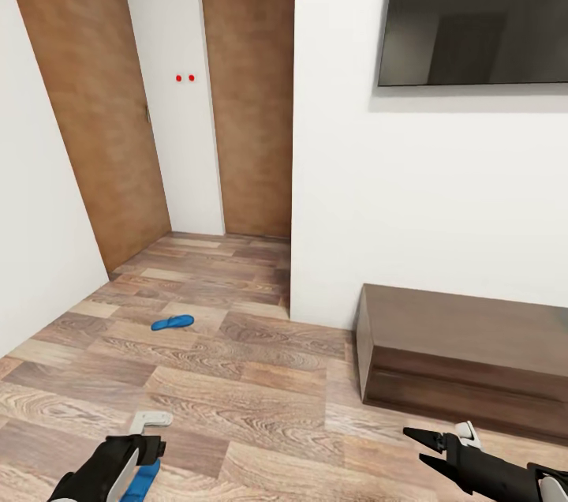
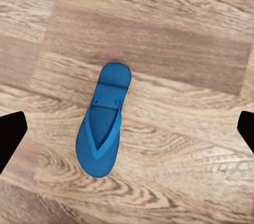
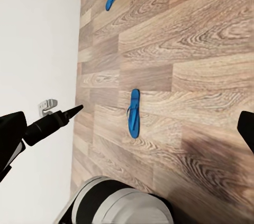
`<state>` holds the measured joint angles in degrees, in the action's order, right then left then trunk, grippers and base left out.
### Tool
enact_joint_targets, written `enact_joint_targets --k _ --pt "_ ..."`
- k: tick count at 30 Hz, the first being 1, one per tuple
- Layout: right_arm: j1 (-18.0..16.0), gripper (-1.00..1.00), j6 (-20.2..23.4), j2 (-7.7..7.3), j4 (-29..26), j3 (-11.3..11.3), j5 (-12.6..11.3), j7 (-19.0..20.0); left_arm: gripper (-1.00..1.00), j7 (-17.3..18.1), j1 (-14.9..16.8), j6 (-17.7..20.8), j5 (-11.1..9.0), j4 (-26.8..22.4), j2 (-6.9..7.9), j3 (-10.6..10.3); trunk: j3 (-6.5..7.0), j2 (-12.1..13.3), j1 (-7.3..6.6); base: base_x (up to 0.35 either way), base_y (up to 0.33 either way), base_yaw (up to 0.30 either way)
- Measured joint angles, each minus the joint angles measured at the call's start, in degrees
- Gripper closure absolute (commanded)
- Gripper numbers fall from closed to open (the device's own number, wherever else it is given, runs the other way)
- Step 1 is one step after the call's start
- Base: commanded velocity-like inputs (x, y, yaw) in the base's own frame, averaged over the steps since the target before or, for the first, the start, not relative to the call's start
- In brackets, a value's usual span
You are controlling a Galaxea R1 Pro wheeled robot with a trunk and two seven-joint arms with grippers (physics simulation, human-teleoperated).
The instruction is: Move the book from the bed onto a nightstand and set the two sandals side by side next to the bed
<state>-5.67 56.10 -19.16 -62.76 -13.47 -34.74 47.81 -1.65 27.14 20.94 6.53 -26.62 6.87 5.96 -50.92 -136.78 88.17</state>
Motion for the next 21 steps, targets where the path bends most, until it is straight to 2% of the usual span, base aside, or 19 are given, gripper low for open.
enact_joint_targets --k 16,21 --pt "0.0 -1.00 0.0 0.04 -0.1 0.2 -0.1 0.0 -1.00 0.0 0.0 0.0 0.0 0.0 -0.06 0.0 -2.87 -6.4 3.52 0.000 0.000 0.000" --pt "0.0 -1.00 0.0 0.08 -0.1 0.2 -0.1 0.0 -1.00 0.0 0.0 -0.1 0.0 0.0 -0.04 0.0 -3.98 -6.5 3.65 0.000 0.000 0.000"
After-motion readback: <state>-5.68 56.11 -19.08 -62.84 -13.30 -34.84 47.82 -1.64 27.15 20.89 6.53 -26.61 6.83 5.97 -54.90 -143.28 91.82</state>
